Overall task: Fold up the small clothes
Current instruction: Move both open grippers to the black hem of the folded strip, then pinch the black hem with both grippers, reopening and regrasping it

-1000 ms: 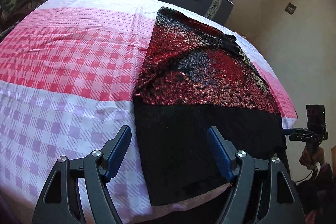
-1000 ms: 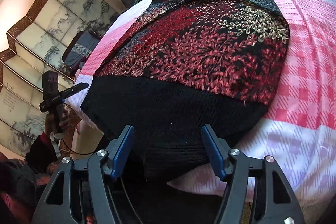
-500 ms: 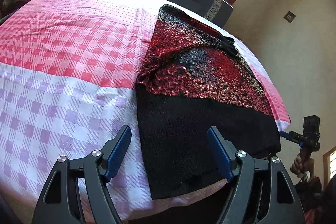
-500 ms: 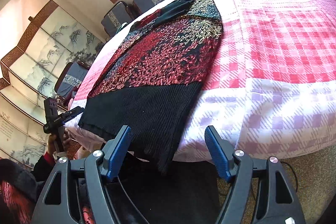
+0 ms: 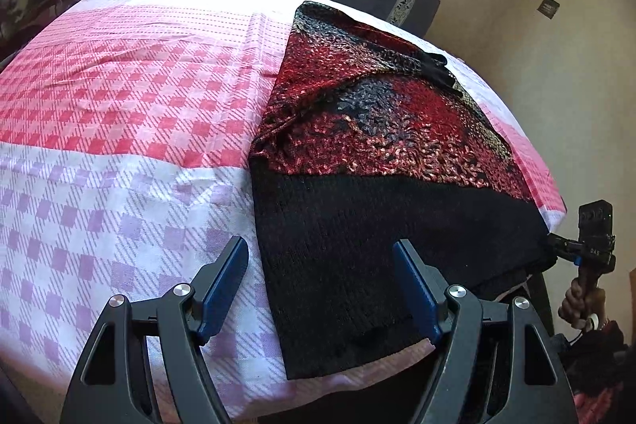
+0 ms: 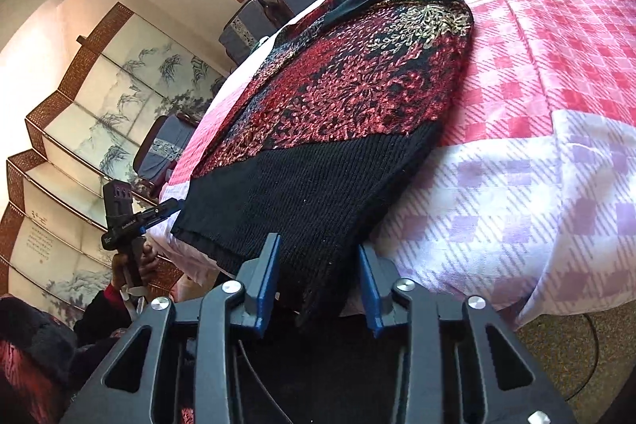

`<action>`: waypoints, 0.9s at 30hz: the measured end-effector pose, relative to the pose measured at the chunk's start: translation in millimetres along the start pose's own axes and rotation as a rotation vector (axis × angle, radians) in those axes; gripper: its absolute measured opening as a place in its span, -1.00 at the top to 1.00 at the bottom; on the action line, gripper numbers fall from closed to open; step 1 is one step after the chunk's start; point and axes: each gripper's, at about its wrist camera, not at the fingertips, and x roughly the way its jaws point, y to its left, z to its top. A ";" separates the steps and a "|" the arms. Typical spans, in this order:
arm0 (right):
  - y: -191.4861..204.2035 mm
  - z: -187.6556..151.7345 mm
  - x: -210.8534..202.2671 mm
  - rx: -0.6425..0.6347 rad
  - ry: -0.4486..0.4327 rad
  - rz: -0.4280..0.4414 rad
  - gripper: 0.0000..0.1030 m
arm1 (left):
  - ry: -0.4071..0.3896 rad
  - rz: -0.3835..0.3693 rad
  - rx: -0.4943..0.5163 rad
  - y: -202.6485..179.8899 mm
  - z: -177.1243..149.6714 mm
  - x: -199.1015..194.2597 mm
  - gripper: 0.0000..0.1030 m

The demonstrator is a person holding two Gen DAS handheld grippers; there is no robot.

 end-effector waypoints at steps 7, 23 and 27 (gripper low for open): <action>-9.3 -3.0 -1.0 0.050 -0.015 0.029 0.71 | 0.019 0.201 0.130 -30.1 -6.4 13.5 -0.43; -15.7 -4.4 -1.5 0.079 -0.016 0.057 0.72 | 0.042 0.262 0.194 -44.0 -7.1 22.2 -0.43; -13.0 -2.8 -1.4 0.068 -0.013 0.053 0.66 | 0.047 0.261 0.193 -44.0 -7.3 22.2 -0.43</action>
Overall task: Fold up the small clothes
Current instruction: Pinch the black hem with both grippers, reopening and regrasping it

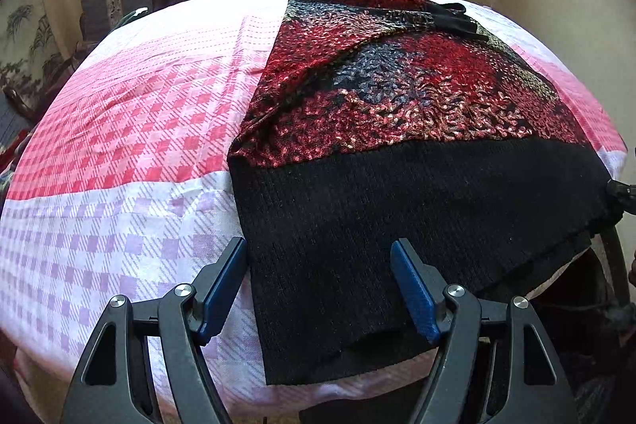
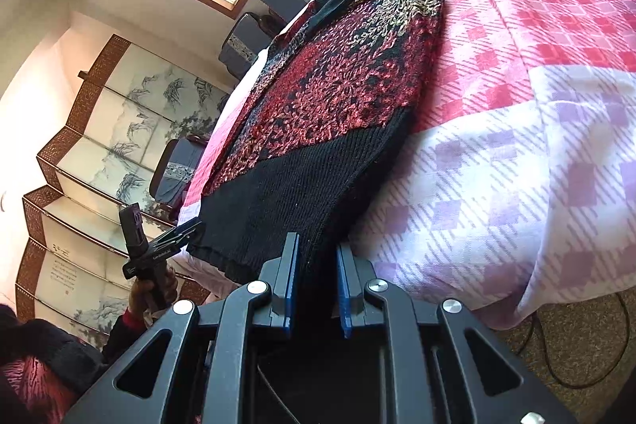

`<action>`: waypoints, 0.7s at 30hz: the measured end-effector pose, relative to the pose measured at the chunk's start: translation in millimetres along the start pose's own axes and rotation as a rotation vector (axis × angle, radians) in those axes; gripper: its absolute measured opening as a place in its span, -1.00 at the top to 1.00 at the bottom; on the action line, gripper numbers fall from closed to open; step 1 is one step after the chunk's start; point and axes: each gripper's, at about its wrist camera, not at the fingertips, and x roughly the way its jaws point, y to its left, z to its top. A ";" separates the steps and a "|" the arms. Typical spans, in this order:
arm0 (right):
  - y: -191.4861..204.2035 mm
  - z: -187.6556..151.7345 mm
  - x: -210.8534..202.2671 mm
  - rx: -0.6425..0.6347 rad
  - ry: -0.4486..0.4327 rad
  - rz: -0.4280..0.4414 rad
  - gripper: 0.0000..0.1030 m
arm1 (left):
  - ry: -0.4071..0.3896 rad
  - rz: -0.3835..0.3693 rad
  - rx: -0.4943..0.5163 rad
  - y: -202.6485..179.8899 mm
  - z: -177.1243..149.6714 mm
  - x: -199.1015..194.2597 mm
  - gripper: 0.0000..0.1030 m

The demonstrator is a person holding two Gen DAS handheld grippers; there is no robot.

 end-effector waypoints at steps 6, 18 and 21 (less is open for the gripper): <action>5.6 0.7 5.1 -0.022 0.014 0.004 0.58 | 0.004 -0.078 -0.007 6.4 1.7 -3.7 0.17; 0.3 -0.9 6.3 -0.014 0.018 0.041 0.53 | 0.079 -0.442 -0.197 69.5 14.2 -4.9 0.73; -0.4 -0.4 5.9 -0.013 0.020 0.054 0.47 | 0.096 -0.428 -0.205 73.4 17.1 -0.6 0.29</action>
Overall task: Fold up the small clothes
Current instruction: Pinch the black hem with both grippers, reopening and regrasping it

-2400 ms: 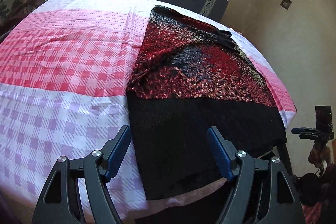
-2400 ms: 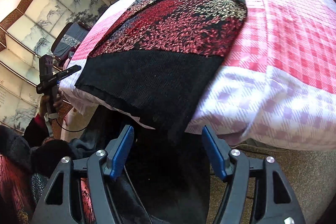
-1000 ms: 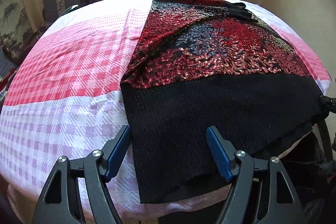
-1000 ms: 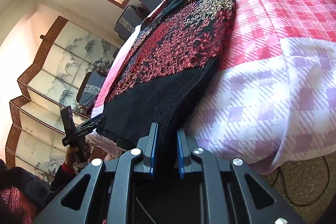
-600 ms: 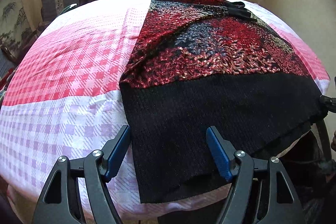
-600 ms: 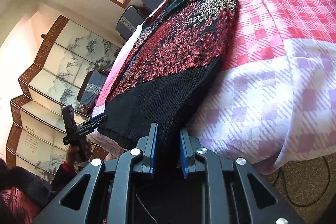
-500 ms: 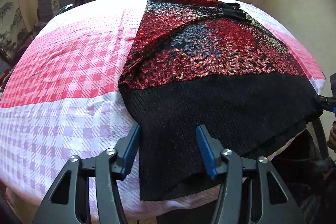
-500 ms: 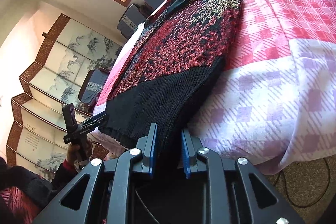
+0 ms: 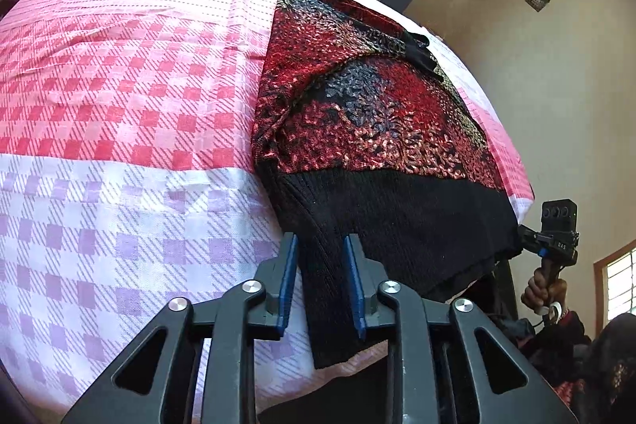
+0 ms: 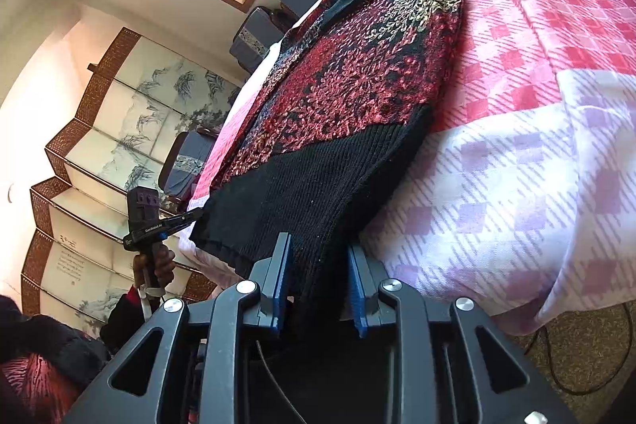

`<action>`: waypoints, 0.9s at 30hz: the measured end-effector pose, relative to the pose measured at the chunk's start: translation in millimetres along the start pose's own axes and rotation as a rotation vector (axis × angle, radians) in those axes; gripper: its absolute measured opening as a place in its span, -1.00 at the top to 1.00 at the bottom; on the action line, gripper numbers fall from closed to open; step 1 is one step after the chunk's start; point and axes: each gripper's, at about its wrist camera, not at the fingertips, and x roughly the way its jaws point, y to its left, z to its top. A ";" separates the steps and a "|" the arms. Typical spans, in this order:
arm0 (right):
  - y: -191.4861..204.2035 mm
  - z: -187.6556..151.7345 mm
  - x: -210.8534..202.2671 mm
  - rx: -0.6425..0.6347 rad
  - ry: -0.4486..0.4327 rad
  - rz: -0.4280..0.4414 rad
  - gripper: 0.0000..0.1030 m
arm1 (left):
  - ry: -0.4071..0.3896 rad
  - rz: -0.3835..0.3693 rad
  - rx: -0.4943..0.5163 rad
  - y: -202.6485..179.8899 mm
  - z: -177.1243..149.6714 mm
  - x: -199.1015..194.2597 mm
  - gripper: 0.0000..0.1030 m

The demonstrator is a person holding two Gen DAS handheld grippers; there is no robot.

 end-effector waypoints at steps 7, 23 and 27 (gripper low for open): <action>11.5 3.5 2.6 -0.031 0.017 0.033 0.05 | 0.082 -0.148 0.005 -9.7 -0.9 10.8 -0.52; 10.6 4.7 1.0 0.001 -0.009 -0.011 0.77 | -0.057 -0.131 -0.134 -14.1 -14.8 6.4 0.87; 3.0 5.5 -2.1 0.018 -0.010 -0.020 0.78 | -0.051 -0.107 -0.156 -7.9 -14.0 6.4 0.87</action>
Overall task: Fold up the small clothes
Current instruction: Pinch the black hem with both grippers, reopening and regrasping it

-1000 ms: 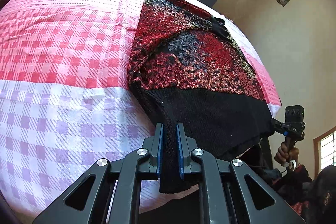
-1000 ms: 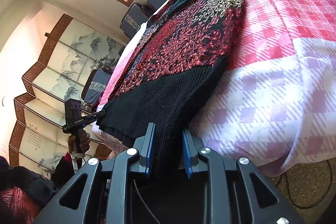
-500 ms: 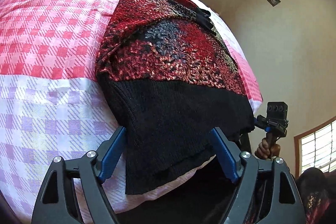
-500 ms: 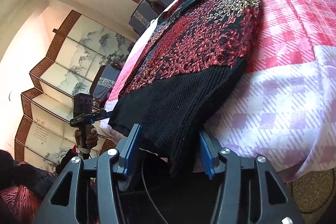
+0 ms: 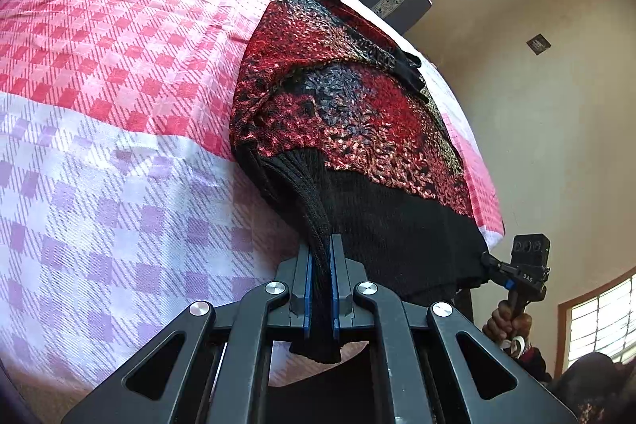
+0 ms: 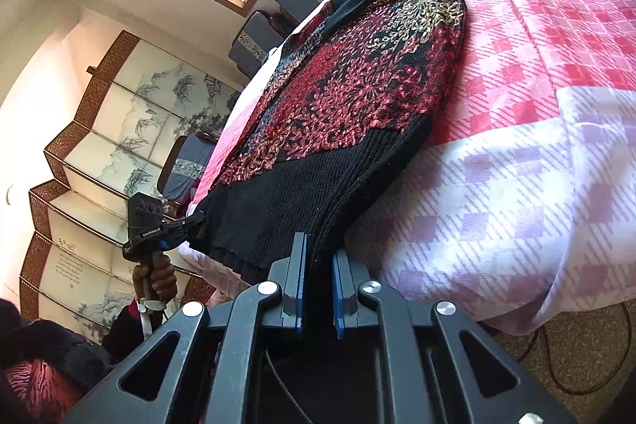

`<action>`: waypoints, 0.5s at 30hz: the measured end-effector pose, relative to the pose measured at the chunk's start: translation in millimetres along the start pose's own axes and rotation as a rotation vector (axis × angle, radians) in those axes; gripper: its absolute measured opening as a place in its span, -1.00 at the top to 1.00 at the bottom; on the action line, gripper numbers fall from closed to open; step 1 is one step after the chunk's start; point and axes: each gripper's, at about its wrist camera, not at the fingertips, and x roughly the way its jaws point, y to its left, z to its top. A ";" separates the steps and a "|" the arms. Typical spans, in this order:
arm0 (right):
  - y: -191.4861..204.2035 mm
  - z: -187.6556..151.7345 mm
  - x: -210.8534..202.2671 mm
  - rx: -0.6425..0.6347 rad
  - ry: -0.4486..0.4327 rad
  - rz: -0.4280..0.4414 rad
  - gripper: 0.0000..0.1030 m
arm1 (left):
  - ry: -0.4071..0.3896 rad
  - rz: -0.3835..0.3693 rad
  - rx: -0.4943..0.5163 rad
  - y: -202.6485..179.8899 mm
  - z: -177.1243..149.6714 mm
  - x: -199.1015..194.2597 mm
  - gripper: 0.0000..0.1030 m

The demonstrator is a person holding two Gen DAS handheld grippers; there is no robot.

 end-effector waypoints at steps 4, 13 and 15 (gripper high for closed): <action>-1.6 -2.9 1.5 0.002 0.015 0.005 0.72 | 0.039 0.005 -0.030 7.9 0.7 2.2 0.83; 0.9 3.1 -0.4 0.053 -0.008 0.075 -0.08 | 0.067 -0.116 -0.025 6.9 3.7 3.1 -0.36; 2.4 3.3 -0.2 0.051 -0.008 0.068 -0.08 | 0.072 -0.110 0.006 -1.3 6.2 8.0 -0.53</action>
